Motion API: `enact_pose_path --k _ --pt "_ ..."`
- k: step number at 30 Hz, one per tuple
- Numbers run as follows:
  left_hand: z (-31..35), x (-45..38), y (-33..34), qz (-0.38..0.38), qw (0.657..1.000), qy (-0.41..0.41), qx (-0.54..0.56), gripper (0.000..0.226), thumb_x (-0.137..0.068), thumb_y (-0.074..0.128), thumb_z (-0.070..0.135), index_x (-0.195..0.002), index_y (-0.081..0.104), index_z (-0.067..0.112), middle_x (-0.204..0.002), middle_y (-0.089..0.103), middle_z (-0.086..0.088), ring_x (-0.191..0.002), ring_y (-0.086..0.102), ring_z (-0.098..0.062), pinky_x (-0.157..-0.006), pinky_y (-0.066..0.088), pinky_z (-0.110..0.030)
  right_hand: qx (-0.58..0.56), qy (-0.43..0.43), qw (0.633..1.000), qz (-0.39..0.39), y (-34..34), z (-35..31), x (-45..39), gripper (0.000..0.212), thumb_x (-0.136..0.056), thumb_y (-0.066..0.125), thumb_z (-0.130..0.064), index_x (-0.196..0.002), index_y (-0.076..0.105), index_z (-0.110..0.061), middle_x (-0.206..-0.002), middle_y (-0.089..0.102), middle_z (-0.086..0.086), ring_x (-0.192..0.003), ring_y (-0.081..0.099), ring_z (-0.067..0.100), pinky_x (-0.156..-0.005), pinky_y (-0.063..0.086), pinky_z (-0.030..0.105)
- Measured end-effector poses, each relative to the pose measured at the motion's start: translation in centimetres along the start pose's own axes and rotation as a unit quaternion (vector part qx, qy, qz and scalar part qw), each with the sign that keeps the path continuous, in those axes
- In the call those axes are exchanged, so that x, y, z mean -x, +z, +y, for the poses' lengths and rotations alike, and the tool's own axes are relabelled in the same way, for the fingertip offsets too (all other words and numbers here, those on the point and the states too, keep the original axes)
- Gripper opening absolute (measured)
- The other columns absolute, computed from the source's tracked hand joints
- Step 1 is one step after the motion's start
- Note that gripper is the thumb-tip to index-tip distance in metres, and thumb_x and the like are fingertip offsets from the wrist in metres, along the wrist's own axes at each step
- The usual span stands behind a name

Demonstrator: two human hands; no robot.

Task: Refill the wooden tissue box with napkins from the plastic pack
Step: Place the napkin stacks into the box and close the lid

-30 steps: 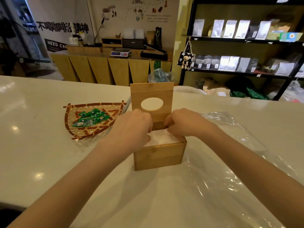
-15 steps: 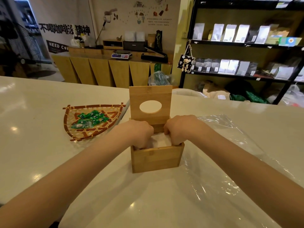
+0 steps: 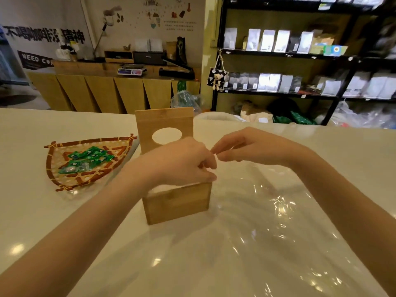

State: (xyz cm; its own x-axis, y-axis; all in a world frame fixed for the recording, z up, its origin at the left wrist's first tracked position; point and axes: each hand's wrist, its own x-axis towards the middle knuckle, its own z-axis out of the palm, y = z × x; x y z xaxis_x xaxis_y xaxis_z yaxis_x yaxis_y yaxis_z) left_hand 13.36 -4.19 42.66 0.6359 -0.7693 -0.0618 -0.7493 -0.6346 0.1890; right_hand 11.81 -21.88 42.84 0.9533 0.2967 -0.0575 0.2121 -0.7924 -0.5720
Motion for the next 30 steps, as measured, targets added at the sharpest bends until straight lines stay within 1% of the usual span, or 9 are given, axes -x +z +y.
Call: enact_pose_path --k 4,8,10,14,18,21,24,27,30 --pt "4.6 -1.2 1.9 0.028 0.992 0.095 0.072 0.039 -0.084 0.057 0.044 -0.118 0.06 0.026 -0.118 0.063 0.009 -0.1 0.055 -0.002 -0.077 0.043 -0.012 -0.03 0.045 0.997 0.054 -1.2 2.8 4.4 0.022 -0.088 0.057 -0.028 -0.106 0.067 -0.024 -0.1 0.071 -0.005 -0.088 0.068 0.008 -0.081 0.054 0.024" --pt "8.1 -3.6 6.0 0.03 0.983 0.133 0.122 0.056 -0.076 0.059 0.056 -0.124 0.055 0.027 -0.134 0.052 0.009 -0.12 0.047 -0.009 -0.101 0.041 -0.032 -0.044 0.102 0.99 0.09 -1.1 5.5 9.2 0.021 -0.087 0.059 -0.025 -0.105 0.068 -0.019 -0.095 0.073 -0.001 -0.086 0.069 0.01 -0.082 0.054 0.028" --pt "9.3 -4.6 8.2 0.024 0.981 0.143 0.129 0.074 -0.07 0.063 0.06 -0.132 0.046 0.024 -0.142 0.043 0.008 -0.129 0.039 -0.011 -0.107 0.034 -0.031 -0.048 0.134 0.984 0.11 -0.6 6.9 11.5 0.019 -0.086 0.061 -0.023 -0.103 0.068 -0.019 -0.093 0.074 0.001 -0.085 0.069 0.012 -0.08 0.053 0.029" --pt "10.8 -5.8 12.0 0.059 0.984 0.16 0.053 0.098 -0.063 0.059 0.064 -0.143 0.026 0.018 -0.154 0.023 -0.004 -0.14 0.021 -0.018 -0.113 0.016 -0.03 -0.028 0.17 0.971 0.168 0.7 9.1 15.1 0.016 -0.081 0.066 -0.021 -0.097 0.066 -0.022 -0.1 0.071 0.002 -0.092 0.065 0.014 -0.084 0.051 0.029" --pt "11.4 -5.8 13.7 0.132 0.98 0.152 0.004 0.083 -0.064 0.037 0.054 -0.136 0.04 0.012 -0.148 0.035 -0.012 -0.137 0.031 -0.026 -0.113 0.02 -0.04 -0.063 0.18 0.96 0.203 1.8 10.0 17.4 0.01 -0.08 0.068 -0.016 -0.09 0.069 -0.017 -0.089 0.073 0.007 -0.082 0.067 0.013 -0.077 0.052 0.025" --pt "12.1 -5.8 14.2 0.2 0.968 0.153 -0.022 0.055 -0.064 0.041 0.041 -0.104 0.067 0.013 -0.116 0.067 -0.01 -0.108 0.063 -0.024 -0.1 0.035 -0.033 -0.092 0.173 0.962 0.189 2.5 10.0 18.4 0.009 -0.081 0.067 -0.013 -0.089 0.07 -0.013 -0.081 0.073 0.01 -0.074 0.069 0.015 -0.071 0.054 0.023" --pt "12.5 -5.9 13.9 0.251 0.956 0.149 -0.005 0.037 -0.066 0.045 0.032 -0.087 0.073 0.019 -0.094 0.075 -0.002 -0.085 0.071 -0.019 -0.087 0.038 -0.028 -0.117 0.162 0.972 0.126 3.0 9.6 19.0 0.013 -0.083 0.064 -0.013 -0.093 0.072 -0.012 -0.085 0.075 0.009 -0.079 0.07 0.016 -0.077 0.055 0.029" --pt "12.8 -5.9 13.1 0.282 0.947 0.153 0.02 0.029 -0.069 0.048 0.025 -0.077 0.074 0.016 -0.078 0.075 0.001 -0.072 0.071 -0.018 -0.073 0.045 -0.025 -0.087 0.136 0.986 0.03 3.4 9.1 19.4 0.023 -0.09 0.055 -0.019 -0.107 0.07 -0.022 -0.107 0.072 -0.006 -0.096 0.064 0.001 -0.091 0.048 0.018" --pt "12.9 -5.8 12.4 0.291 0.947 0.137 0.015 0.029 -0.073 0.047 0.026 -0.078 0.075 0.018 -0.075 0.075 0.006 -0.07 0.071 -0.016 -0.056 0.051 -0.022 -0.029 0.112 0.993 -0.003 4.2 9.0 18.6 0.039 -0.095 0.044 -0.016 -0.132 0.048 -0.025 -0.135 0.048 -0.018 -0.119 0.045 -0.005 -0.1 0.032 0.008"
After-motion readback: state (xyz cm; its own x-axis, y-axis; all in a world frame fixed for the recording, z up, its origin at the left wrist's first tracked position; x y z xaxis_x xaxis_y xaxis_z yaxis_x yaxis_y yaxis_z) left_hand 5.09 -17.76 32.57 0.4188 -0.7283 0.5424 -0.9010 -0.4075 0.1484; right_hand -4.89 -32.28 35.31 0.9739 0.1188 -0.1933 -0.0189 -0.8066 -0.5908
